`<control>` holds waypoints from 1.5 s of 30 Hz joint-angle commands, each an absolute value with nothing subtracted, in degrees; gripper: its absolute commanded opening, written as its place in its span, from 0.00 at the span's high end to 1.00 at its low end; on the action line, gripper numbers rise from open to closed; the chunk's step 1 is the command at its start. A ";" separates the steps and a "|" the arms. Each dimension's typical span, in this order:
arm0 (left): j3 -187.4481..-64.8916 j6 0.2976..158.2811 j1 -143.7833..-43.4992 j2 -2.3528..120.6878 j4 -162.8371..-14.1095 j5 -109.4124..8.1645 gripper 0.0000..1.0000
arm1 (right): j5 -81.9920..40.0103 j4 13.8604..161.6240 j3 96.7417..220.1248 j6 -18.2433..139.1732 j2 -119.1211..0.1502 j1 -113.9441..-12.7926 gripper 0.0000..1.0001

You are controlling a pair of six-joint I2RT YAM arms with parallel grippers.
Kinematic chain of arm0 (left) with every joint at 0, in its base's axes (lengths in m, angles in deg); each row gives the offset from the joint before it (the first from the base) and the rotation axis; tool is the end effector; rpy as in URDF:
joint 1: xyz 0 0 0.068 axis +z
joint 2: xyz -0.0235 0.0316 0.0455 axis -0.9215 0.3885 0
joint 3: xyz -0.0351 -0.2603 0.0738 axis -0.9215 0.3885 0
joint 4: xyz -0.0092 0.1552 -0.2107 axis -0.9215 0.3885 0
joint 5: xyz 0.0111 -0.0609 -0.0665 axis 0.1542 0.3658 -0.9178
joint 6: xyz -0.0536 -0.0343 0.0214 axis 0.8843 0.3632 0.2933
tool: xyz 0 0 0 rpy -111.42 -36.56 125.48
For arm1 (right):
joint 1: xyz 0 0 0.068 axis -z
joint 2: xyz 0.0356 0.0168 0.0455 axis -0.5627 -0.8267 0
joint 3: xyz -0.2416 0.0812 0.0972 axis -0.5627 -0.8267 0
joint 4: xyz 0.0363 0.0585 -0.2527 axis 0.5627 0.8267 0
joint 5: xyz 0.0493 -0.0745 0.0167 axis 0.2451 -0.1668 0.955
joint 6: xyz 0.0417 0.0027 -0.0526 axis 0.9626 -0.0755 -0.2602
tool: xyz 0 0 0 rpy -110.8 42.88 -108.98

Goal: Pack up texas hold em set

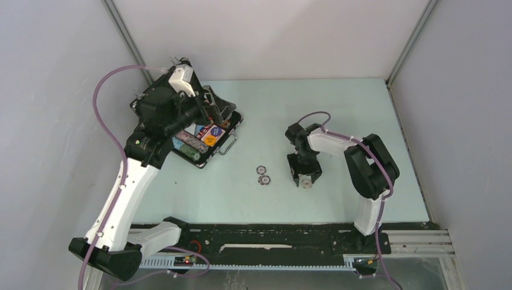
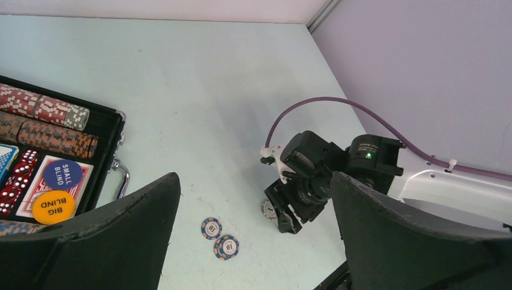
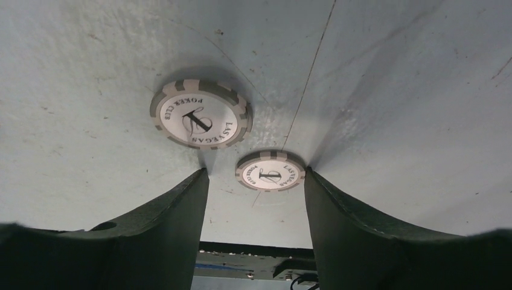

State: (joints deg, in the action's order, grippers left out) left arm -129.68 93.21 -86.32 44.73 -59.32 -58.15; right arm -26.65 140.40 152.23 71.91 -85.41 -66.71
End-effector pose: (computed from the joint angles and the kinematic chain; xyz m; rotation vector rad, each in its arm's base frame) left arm 0.2187 -0.0915 0.4379 0.1035 1.8477 -0.7986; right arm 0.2745 0.1769 0.1362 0.3847 -3.0896 -0.0391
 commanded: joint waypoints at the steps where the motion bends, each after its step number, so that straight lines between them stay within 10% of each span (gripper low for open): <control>1: -128.27 93.43 -85.87 44.14 -61.71 -59.19 0.00 | -27.37 138.79 151.41 71.36 -86.24 -66.04 0.32; 12: -128.18 93.50 -85.80 44.32 -61.76 -59.32 0.00 | -26.80 137.21 150.36 71.22 -86.19 -64.10 0.31; 28: -127.98 93.90 -85.67 44.49 -62.20 -60.09 0.00 | -27.24 138.71 152.13 72.48 -81.68 -65.48 0.73; 45: -127.92 94.16 -85.26 44.49 -62.46 -60.66 0.00 | -27.42 140.88 163.43 71.76 -88.23 -66.50 0.64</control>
State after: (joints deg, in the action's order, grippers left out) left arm -128.78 93.64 -85.73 44.84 -60.94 -59.36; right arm -26.89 139.81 161.12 71.93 -86.32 -65.99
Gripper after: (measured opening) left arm 0.996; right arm 0.469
